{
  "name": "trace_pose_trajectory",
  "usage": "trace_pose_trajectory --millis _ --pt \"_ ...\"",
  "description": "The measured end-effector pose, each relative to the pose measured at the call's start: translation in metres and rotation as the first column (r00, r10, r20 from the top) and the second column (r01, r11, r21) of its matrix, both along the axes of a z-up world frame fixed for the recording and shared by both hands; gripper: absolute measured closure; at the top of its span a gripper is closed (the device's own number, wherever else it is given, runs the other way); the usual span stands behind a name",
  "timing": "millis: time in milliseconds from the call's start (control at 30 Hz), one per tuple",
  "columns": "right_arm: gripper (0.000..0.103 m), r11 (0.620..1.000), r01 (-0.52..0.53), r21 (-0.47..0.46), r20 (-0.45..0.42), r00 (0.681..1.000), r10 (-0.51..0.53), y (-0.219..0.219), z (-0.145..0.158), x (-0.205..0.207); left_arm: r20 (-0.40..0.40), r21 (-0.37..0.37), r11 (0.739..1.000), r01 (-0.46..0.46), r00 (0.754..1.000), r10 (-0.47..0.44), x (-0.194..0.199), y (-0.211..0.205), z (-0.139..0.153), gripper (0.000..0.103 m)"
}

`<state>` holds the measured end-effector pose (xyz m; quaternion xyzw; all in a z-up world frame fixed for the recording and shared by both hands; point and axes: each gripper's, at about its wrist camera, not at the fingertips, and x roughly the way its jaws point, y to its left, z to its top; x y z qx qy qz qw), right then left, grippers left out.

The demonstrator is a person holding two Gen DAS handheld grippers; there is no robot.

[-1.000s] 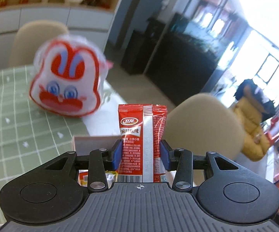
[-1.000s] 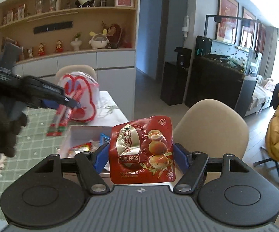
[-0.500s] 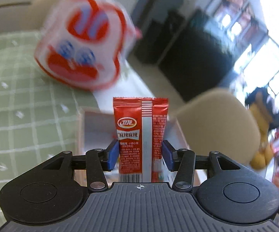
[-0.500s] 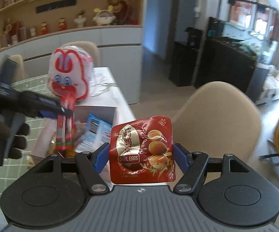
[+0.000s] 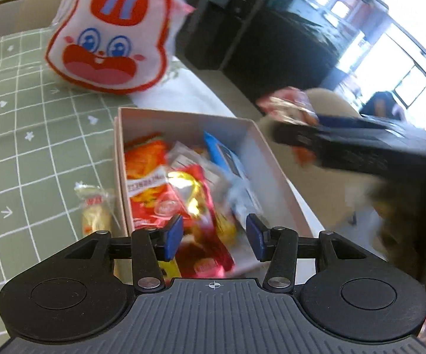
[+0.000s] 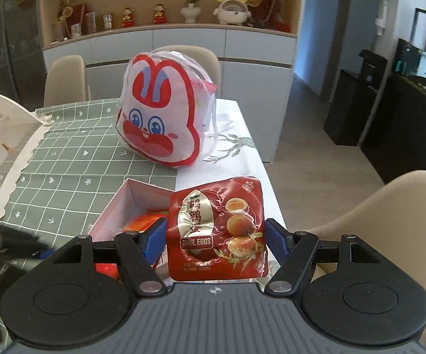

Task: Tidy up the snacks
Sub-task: 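Carry the spicy strip and egg packet into the pink box and release both, then grasp the yellow rice cracker bar with the left tool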

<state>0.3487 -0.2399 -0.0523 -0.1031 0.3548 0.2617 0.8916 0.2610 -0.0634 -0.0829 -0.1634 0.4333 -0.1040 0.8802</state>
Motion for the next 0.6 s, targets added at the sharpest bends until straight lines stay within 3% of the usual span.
trace_pose_trajectory --millis 67,167,267,367,433,467,533,600 --pt "0.032 1.0 -0.008 0.014 -0.031 0.999 0.009 0.003 -0.009 0.008 0.012 -0.022 0.999 -0.037 0.999 0.038 -0.006 0.005 0.004 0.051" --pt "0.031 0.993 -0.055 0.101 -0.173 0.982 0.072 0.003 -0.023 0.021 0.041 -0.104 0.979 -0.174 0.983 0.179 -0.027 0.024 0.016 0.051" --pt "0.031 0.986 -0.038 0.165 -0.297 0.951 0.086 0.0 -0.034 0.029 0.04 -0.143 0.919 -0.369 0.925 0.377 -0.039 0.06 0.016 0.051" --pt "0.028 0.986 0.008 0.166 -0.301 0.953 0.043 -0.004 -0.036 0.023 -0.028 -0.076 0.881 -0.466 0.884 0.466 -0.038 0.088 0.002 0.051" --pt "0.023 0.975 -0.029 0.222 -0.295 0.951 0.095 -0.007 -0.033 0.014 -0.049 -0.044 0.896 -0.443 0.896 0.44 -0.033 0.091 -0.009 0.051" --pt "0.019 0.978 -0.043 0.204 -0.272 0.957 0.098 -0.003 -0.03 0.007 -0.057 -0.031 0.911 -0.41 0.911 0.408 -0.031 0.089 -0.014 0.051" --pt "0.017 0.995 -0.058 0.086 -0.19 0.979 0.074 0.01 -0.025 -0.008 -0.06 0.009 0.946 -0.325 0.944 0.325 -0.025 0.078 -0.024 0.051" --pt "0.017 0.999 -0.034 -0.002 -0.117 0.993 0.033 0.016 -0.022 -0.024 -0.059 0.092 0.963 -0.255 0.964 0.261 -0.016 0.064 -0.035 0.051"
